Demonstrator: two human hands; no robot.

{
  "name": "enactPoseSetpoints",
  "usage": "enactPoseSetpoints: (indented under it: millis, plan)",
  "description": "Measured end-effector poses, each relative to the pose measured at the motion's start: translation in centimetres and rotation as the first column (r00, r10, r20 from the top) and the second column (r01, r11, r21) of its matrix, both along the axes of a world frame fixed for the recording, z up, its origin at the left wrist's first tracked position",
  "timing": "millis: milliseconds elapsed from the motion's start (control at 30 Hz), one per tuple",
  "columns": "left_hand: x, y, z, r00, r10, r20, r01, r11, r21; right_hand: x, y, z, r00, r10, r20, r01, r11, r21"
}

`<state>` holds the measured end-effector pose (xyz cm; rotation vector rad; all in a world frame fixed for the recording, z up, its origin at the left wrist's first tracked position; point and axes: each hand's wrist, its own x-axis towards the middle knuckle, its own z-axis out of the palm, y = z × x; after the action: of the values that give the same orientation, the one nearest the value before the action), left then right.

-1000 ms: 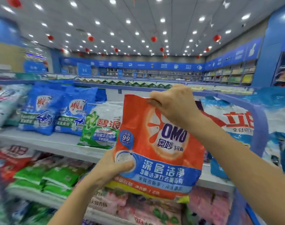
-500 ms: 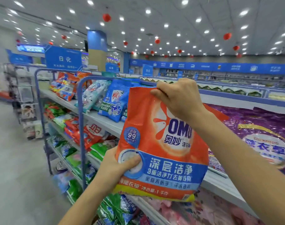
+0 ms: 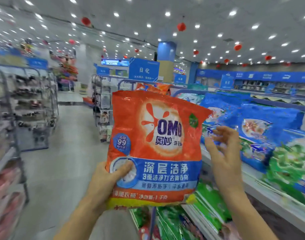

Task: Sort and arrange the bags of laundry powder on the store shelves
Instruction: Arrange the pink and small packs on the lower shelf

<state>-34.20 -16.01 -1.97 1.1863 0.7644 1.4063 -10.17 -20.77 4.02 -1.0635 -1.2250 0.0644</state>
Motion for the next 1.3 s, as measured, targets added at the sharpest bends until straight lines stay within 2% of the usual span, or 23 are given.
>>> enactPoseSetpoints:
  millis: [67, 100, 167, 200, 400, 533, 667, 800, 967, 1167, 1300]
  plan:
    - [-3.2, 3.3, 0.3, 1.000, 0.002, 0.001, -0.002, 1.000, -0.016, -3.0, 4.2, -1.7, 0.968, 0.189, -0.164, -0.221, 0.955, -0.200]
    - [-4.7, 4.9, 0.5, 1.000, 0.007, -0.003, -0.007, 1.000, -0.018, -4.6, 6.4, -2.4, 0.925, 0.276, -0.261, -0.347, 0.895, -0.282]
    - [-7.6, 7.9, 1.1, 1.000, 0.018, 0.002, -0.018, 1.000, -0.007, -8.0, 10.4, -3.5, 0.844, 0.355, -0.403, -0.502, 0.786, -0.360]
    - [-8.8, 9.4, 1.3, 1.000, 0.025, 0.000, -0.025, 1.000, -0.006, -9.7, 12.3, -3.9, 0.823, 0.354, -0.445, -0.527, 0.767, -0.365]
    - [-14.2, 18.2, 0.8, 0.998, 0.028, -0.059, -0.034, 0.995, -0.098, -15.9, 22.4, -4.6, 0.786, 0.257, -0.562, -0.508, 0.787, -0.350]
    - [-15.8, 24.8, 0.0, 0.998, 0.058, -0.030, -0.062, 0.987, -0.148, -17.3, 29.5, -4.7, 0.767, 0.267, -0.584, -0.547, 0.748, -0.376]
    - [-16.5, 32.6, -1.1, 0.996, 0.054, -0.069, -0.067, 0.976, -0.209, -17.3, 37.5, -5.3, 0.758, 0.290, -0.584, -0.590, 0.686, -0.426]
    - [-16.5, 41.6, -1.1, 0.994, 0.071, -0.084, -0.088, 0.971, -0.221, -17.1, 46.6, -5.7, 0.727, 0.314, -0.611, -0.627, 0.667, -0.403]
    - [-16.2, 53.6, 0.7, 0.986, 0.106, -0.129, -0.128, 0.976, -0.179, -16.8, 58.9, -5.0, 0.765, 0.279, -0.580, -0.585, 0.677, -0.447]
    - [-16.0, 66.2, 0.7, 0.994, 0.031, -0.109, -0.055, 0.974, -0.219, -16.6, 70.8, -4.1, 0.751, 0.258, -0.608, -0.599, 0.653, -0.463]
    - [-15.6, 74.5, -0.7, 0.999, 0.036, -0.033, -0.043, 0.968, -0.247, -16.5, 77.6, -4.7, 0.783, 0.197, -0.590, -0.542, 0.682, -0.491]
